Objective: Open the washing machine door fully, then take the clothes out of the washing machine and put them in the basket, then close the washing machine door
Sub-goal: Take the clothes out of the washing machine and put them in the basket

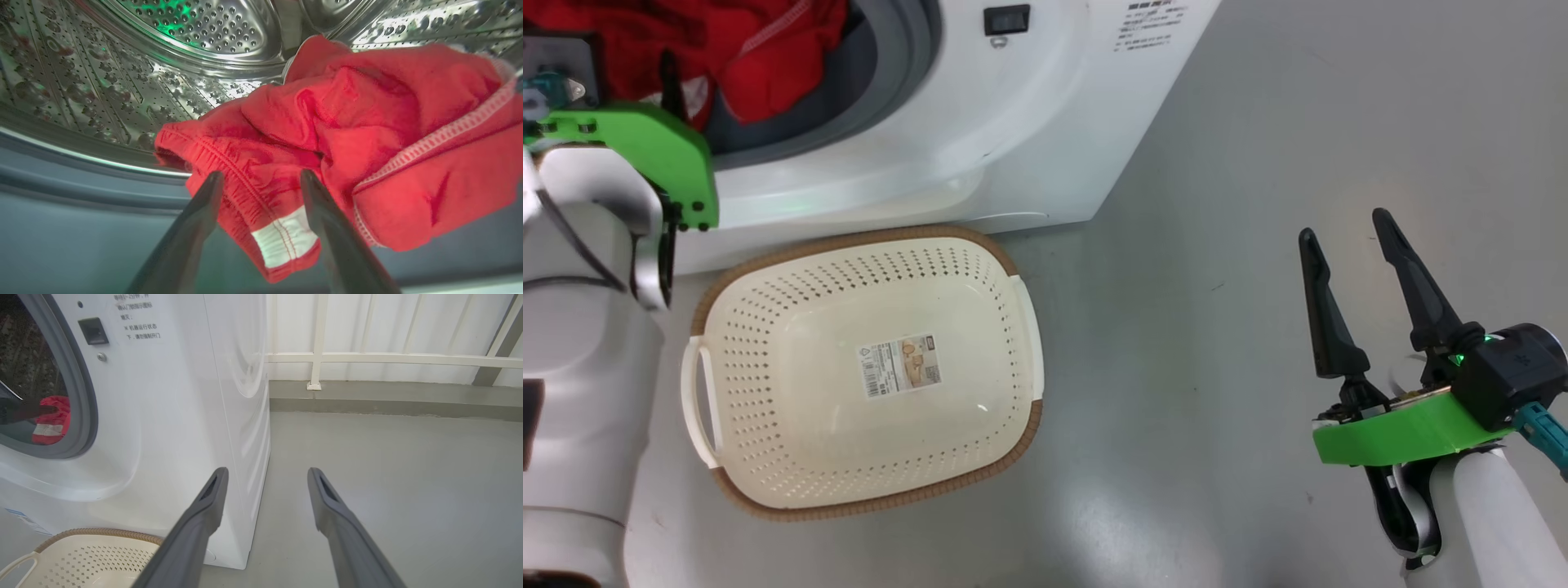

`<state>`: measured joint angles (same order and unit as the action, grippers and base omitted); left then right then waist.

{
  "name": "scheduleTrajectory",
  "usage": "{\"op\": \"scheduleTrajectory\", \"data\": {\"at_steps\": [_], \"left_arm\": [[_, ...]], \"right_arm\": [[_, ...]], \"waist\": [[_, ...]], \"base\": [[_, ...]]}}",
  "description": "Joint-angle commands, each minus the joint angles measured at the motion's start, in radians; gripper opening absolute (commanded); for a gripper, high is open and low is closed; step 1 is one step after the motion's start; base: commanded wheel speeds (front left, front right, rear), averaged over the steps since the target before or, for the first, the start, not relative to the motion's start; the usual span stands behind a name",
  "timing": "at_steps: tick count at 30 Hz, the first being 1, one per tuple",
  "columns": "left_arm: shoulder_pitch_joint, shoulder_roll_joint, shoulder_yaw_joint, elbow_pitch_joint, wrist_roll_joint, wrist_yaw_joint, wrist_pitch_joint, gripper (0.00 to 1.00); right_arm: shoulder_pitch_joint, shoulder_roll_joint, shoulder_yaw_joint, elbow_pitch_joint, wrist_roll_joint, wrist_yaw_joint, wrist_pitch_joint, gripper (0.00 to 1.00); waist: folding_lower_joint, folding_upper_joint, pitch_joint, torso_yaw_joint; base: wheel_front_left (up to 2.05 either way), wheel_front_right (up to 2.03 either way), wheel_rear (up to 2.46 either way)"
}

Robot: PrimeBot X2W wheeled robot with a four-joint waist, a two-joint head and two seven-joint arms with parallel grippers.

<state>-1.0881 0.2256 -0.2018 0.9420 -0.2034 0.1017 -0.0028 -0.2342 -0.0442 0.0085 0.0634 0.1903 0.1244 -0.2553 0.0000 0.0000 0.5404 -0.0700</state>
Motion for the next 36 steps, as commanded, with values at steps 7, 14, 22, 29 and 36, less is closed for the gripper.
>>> {"op": "scheduleTrajectory", "data": {"at_steps": [7, 14, 22, 29, 36], "left_arm": [[-0.066, 0.075, -0.036, 0.092, 0.050, 0.018, 0.091, 1.00], [-0.107, 0.104, -0.066, 0.173, 0.068, 0.016, 0.136, 1.00], [-0.125, 0.119, -0.092, 0.211, 0.080, 0.020, 0.113, 0.00], [-0.129, 0.110, -0.073, 0.204, 0.042, 0.004, 0.012, 0.00], [-0.112, 0.090, -0.021, 0.189, -0.034, -0.029, -0.110, 0.00]], "right_arm": [[-0.014, -0.006, 0.038, -0.014, 0.014, 0.006, -0.006, 1.00], [-0.021, -0.006, 0.057, -0.007, 0.035, 0.006, -0.006, 1.00], [-0.025, -0.006, 0.060, -0.004, 0.050, 0.006, -0.006, 1.00], [-0.031, -0.006, 0.060, 0.003, 0.058, 0.006, -0.006, 1.00], [-0.030, -0.006, 0.053, 0.005, 0.058, 0.006, -0.006, 1.00]], "waist": [[0.0000, 0.0000, 0.009, -0.025], [0.0000, 0.0000, 0.017, -0.051], [0.0000, 0.0000, 0.025, -0.063], [0.0000, 0.0000, 0.027, -0.054], [0.0000, 0.0000, 0.016, -0.037]], "base": [[0.00, 0.00, 0.00], [0.00, 0.00, 0.00], [0.00, 0.00, 0.00], [0.00, 0.00, 0.00], [0.00, 0.00, 0.00]]}}
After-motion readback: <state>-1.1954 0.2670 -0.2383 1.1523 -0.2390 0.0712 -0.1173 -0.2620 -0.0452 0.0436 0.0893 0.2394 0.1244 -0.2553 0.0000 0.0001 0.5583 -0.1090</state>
